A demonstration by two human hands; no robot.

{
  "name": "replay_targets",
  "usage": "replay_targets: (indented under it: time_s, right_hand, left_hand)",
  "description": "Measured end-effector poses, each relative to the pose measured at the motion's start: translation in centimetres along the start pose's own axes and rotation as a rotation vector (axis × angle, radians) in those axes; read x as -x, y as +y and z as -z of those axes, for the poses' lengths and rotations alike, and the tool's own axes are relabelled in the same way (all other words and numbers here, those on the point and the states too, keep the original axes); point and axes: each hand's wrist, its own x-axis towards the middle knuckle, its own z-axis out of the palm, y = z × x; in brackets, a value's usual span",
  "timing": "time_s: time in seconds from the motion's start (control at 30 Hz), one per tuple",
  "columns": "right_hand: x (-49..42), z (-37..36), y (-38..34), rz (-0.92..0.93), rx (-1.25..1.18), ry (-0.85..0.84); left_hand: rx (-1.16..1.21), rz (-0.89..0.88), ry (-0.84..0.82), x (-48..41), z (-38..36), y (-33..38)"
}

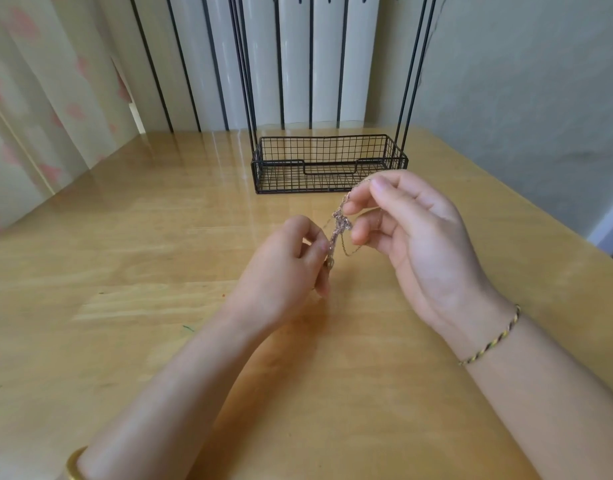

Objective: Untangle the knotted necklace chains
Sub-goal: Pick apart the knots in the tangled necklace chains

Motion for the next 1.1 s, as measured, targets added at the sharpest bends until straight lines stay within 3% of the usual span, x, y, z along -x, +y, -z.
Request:
replay_targets:
  time_s: [0.43,0.67,0.83,1.0,1.1]
  right_hand:
    - [-0.1,0.3,-0.7,0.029,0.052,0.087]
    - [-0.3,0.7,-0.5,-0.059,0.116,0.193]
    - [-0.5,1.0,-0.4,-0.084,0.182,0.256]
    - [-0.6,1.2,-0.4,-0.081,0.185,0.282]
    - [-0.5,1.0,-0.6,-0.061,0.190,0.275]
  left_hand:
    - [0.263,0.203,-0.215,0.5,0.4,0.5]
    - [0.421,0.266,-0.130,0.1,0.8,0.5]
    - [0.553,0.207,-0.118,0.1,1.6,0.7]
    - [0.299,0.045,-0.197,0.6,1.6,1.3]
    - [0.097,0.004,-0.136,0.7,1.3,1.3]
